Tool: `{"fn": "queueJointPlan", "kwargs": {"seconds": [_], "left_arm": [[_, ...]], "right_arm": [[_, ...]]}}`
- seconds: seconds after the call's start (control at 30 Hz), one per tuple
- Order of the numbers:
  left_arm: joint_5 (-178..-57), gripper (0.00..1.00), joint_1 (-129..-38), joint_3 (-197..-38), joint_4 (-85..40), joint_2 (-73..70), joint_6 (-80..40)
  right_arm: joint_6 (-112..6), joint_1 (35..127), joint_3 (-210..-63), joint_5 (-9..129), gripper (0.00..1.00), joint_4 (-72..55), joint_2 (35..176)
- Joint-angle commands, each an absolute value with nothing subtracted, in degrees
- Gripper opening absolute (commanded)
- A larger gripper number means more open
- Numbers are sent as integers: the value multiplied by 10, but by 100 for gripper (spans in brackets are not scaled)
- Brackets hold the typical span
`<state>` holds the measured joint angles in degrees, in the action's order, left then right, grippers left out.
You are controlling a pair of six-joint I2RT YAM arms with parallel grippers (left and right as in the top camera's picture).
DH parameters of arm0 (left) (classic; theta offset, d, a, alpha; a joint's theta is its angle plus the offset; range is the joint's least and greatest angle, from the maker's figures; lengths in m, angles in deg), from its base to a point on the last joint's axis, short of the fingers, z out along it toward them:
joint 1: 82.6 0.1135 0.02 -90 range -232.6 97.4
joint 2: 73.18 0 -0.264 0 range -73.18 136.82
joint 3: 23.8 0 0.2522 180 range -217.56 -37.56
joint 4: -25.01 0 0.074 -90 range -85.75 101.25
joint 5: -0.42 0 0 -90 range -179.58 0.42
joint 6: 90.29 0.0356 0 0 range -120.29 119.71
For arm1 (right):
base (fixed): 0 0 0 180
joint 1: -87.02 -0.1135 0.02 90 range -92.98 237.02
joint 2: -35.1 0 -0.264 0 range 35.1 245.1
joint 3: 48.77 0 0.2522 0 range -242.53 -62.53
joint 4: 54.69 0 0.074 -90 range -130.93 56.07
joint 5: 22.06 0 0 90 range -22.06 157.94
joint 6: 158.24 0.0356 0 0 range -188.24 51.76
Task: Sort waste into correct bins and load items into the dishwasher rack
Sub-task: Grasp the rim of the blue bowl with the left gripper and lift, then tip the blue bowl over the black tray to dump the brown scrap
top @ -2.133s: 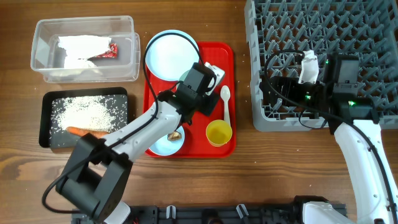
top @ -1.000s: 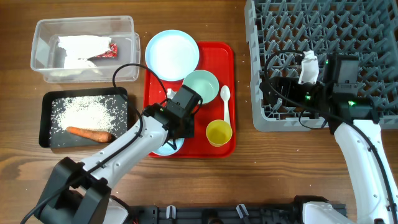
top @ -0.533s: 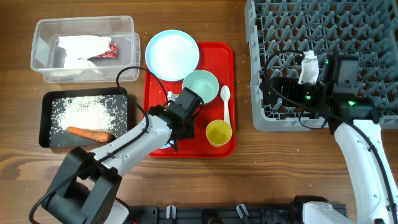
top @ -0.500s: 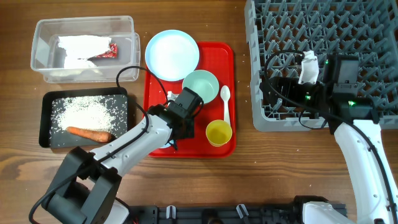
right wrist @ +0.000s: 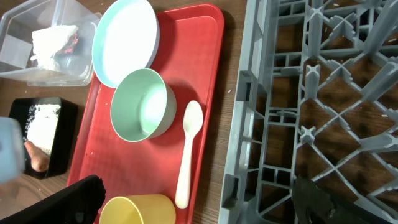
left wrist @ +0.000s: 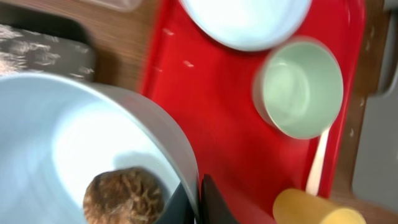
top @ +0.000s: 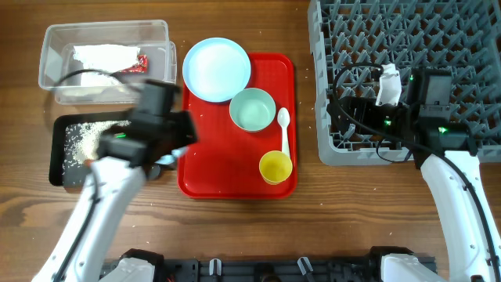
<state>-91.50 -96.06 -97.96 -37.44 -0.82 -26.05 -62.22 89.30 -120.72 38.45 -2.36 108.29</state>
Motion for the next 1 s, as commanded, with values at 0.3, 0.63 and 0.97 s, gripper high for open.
{"fn": "queueJointPlan", "kwargs": {"seconds": [0.3, 0.63, 0.97], "left_arm": [[-1377, 4, -536, -986, -342, 88, 10], [-1639, 4, -460, -986, -279, 294, 70], [-1799, 4, -441, -989, -282, 303, 35]], "right_arm": [[-622, 891, -1213, 390, 100, -25, 1088], [-621, 891, -1213, 390, 100, -28, 1088], [-620, 891, -1213, 390, 100, -28, 1088]]}}
